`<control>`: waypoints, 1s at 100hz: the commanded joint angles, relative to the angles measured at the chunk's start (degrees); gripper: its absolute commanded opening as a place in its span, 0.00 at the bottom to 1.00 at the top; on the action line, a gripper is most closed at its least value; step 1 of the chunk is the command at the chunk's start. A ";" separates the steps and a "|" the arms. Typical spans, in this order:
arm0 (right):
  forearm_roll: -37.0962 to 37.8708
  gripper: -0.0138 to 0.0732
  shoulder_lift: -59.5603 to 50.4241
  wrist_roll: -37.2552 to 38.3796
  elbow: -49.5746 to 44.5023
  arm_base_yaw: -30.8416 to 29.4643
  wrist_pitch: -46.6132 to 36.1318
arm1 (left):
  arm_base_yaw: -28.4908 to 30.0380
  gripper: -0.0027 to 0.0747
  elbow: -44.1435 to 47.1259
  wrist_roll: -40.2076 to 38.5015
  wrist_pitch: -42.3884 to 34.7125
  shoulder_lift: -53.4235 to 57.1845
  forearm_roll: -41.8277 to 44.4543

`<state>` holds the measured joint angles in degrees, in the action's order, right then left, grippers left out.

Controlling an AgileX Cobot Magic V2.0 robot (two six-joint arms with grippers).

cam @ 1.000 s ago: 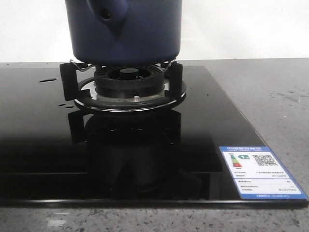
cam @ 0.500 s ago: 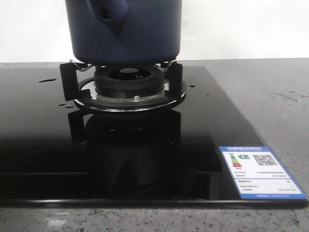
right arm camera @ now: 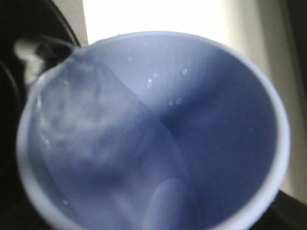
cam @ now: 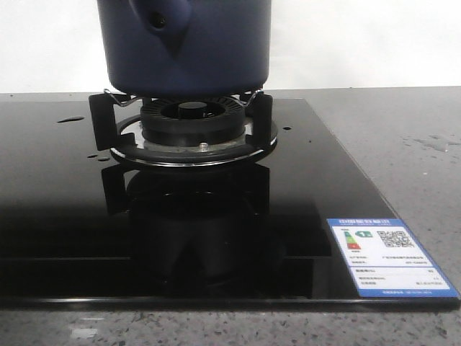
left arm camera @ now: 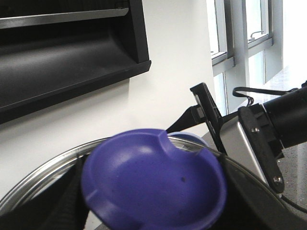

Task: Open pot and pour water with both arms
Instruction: 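Tilt the cup with the right gripper to pour water into pot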

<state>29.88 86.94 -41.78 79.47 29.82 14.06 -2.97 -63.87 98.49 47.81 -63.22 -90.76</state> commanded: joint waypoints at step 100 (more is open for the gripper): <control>30.92 0.43 0.19 -0.46 2.48 0.02 -16.13 | 0.00 0.32 -1.69 -0.42 -0.23 0.89 -5.51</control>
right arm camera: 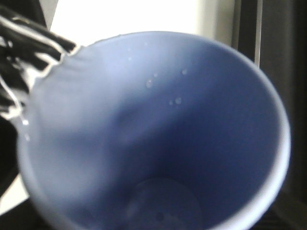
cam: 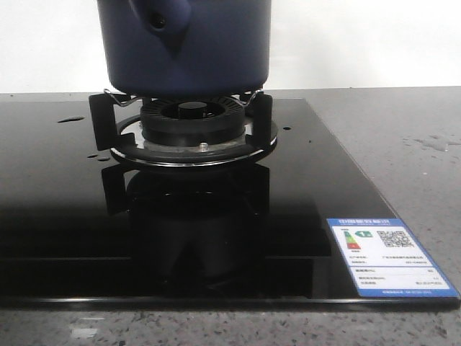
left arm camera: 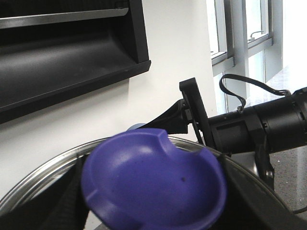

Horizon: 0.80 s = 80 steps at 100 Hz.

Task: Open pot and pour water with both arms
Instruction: 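Tilt the cup with the right gripper to pour water into pot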

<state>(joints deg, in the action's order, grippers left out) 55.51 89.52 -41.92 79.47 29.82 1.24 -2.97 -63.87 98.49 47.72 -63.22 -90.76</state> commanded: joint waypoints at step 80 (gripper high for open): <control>11.48 0.43 -2.75 3.35 5.54 0.02 -1.24 | 0.00 0.32 -1.69 -0.42 0.08 0.89 -5.51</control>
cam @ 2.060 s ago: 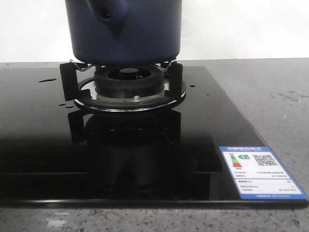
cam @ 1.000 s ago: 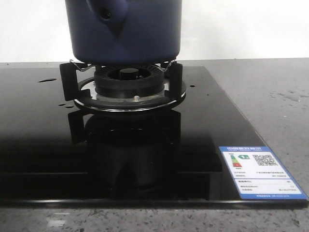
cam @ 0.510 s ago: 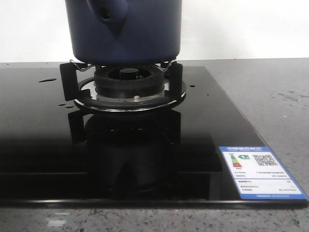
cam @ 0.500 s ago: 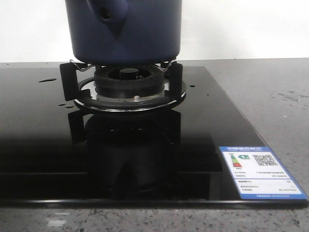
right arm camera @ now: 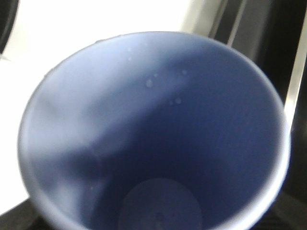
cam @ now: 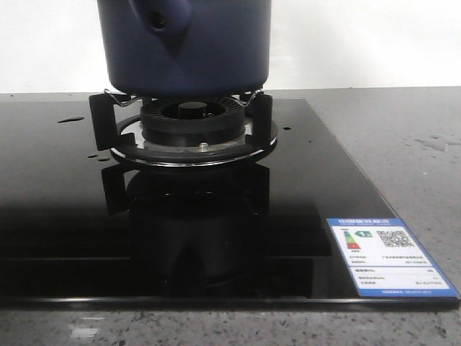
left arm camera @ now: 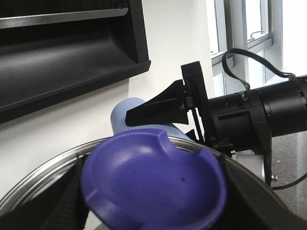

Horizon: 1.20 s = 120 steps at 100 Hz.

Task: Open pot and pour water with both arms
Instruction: 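Tilt the cup with the right gripper to pour water into pot, then set the empty cup back on the counter and open right gripper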

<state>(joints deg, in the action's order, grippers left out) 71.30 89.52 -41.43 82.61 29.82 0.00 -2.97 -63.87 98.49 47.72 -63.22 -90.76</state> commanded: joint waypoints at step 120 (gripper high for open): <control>-35.70 0.43 -29.85 65.22 -41.19 -28.38 -13.18 | -2.14 0.32 -1.69 -0.42 0.97 0.89 -5.30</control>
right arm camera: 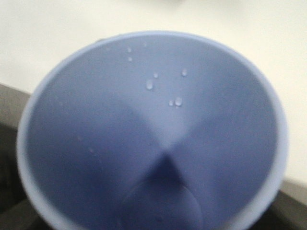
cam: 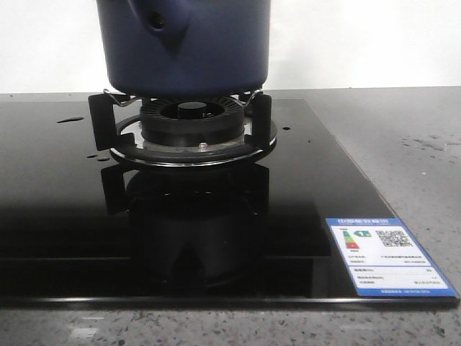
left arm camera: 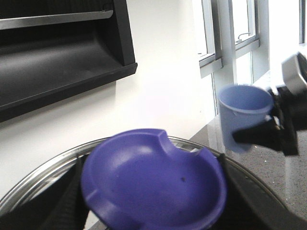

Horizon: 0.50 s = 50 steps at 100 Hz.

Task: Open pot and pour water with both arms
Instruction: 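Set the empty cup back on the counter and open right gripper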

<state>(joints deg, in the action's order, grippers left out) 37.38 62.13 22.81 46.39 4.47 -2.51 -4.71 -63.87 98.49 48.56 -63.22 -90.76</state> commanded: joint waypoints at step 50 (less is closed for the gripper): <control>-3.48 0.43 3.10 0.97 -18.59 -6.18 -15.54 | -0.40 0.32 -1.69 -0.42 0.81 0.27 -5.30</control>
<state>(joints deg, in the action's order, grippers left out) 34.64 64.27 23.56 26.57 -1.23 -14.31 -4.71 -63.87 98.49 48.56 -63.66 -90.76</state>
